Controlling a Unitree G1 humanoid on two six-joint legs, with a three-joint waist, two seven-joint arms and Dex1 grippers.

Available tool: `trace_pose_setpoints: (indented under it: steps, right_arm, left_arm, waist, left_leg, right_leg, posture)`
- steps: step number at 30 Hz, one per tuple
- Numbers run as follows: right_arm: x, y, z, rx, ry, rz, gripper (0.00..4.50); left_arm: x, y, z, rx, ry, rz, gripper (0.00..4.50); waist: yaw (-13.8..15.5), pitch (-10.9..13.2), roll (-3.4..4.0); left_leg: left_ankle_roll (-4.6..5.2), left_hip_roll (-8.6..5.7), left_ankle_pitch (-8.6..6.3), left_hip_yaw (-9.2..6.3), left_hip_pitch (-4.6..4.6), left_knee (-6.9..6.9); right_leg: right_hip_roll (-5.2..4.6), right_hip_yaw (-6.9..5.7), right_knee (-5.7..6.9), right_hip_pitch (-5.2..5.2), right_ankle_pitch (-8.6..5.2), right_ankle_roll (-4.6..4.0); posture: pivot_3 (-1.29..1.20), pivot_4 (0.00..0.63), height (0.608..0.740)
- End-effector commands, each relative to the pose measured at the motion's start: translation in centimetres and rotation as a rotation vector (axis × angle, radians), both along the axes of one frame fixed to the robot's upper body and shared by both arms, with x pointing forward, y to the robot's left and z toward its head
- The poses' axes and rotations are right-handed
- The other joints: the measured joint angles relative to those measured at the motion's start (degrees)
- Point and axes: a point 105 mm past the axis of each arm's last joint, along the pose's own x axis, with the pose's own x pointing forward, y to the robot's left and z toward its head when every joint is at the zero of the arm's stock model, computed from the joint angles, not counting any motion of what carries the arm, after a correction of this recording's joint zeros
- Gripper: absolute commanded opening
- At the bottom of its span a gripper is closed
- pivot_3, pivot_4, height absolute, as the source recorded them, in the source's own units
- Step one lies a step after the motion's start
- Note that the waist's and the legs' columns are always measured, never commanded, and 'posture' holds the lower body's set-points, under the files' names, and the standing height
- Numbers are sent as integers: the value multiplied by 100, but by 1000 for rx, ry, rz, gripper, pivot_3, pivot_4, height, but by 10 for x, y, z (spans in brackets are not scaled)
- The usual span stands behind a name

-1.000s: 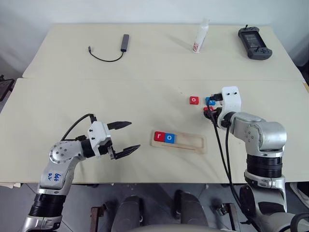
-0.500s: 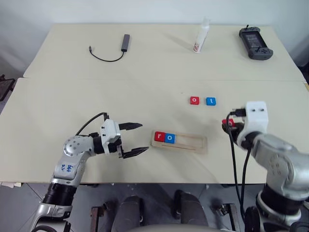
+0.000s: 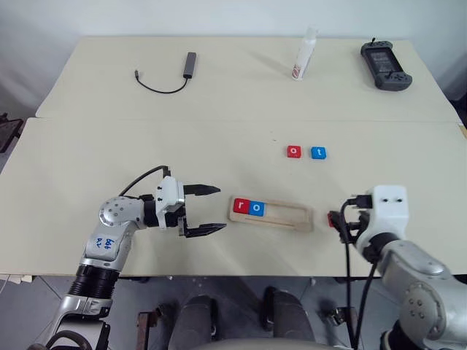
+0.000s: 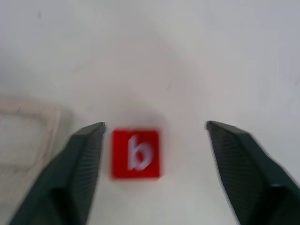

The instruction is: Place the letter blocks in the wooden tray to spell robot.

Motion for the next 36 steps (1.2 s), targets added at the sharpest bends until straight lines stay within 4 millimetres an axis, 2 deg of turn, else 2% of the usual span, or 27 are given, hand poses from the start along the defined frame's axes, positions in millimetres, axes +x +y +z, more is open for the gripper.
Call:
trace_pose_setpoints:
  steps: [1,4,9,13,19,22,28,32,36]
  right_arm:
    - [-8,7,13,-59,5,312,4038]
    - [-14,5,14,-165,19,648,4038]
    - [-3,-14,-1,-228,65,931,4038]
    - [8,-21,-12,-240,119,1061,4038]
    - [20,-24,-26,-240,163,1084,4038]
    - [25,-26,-35,-232,194,1080,3445]
    - [30,-24,-35,-236,177,1080,1459]
    - [35,-13,-23,-235,120,1077,1459]
    - [28,22,3,-156,84,1149,1459]
  left_arm:
    - [-5,5,4,6,-22,-16,4500]
    - [-5,5,7,4,-29,-15,4500]
    - [-8,2,11,-10,-44,-29,4500]
    - [-10,1,12,-5,-49,-40,4500]
    - [-15,3,10,-5,-49,-37,4500]
    - [-20,4,8,0,-45,-33,4500]
    - [-21,6,7,9,-43,-20,4500]
    - [-18,6,8,5,-54,-6,4500]
    - [-17,6,7,2,-57,3,4500]
  waist:
    - [2,0,-2]
    - [1,1,-7]
    - [-14,7,-34]
    - [-15,9,-32]
    - [46,9,-32]
    - [30,8,-32]
    - [39,8,-31]
    - [33,8,-31]
    - [38,10,-26]
  left_leg:
    - [1,0,-1,0,0,-4]
    - [1,-3,-1,3,4,-23]
    - [3,0,-1,6,17,-9]
    - [2,3,0,7,17,6]
    - [0,0,1,-4,6,12]
    - [0,1,1,-3,8,12]
    - [-1,2,1,-4,9,13]
    - [-1,2,1,-4,9,13]
    - [-2,3,2,-5,8,13]
  right_leg:
    - [0,-1,-6,0,0,0]
    - [2,-3,-20,4,0,1]
    - [1,-4,-26,25,5,11]
    - [1,-3,-18,26,6,11]
    - [-2,-15,-18,26,6,11]
    - [-3,-15,-18,28,6,11]
    - [-3,-15,-17,28,6,10]
    - [-2,-15,-17,28,6,10]
    - [-2,-15,-15,26,6,10]
  posture:
    - [0,150,740]
    - [0,150,740]
    - [0,150,740]
    - [0,150,740]
    - [0,150,740]
    - [0,150,740]
    - [0,150,740]
    - [0,150,740]
    - [0,150,740]
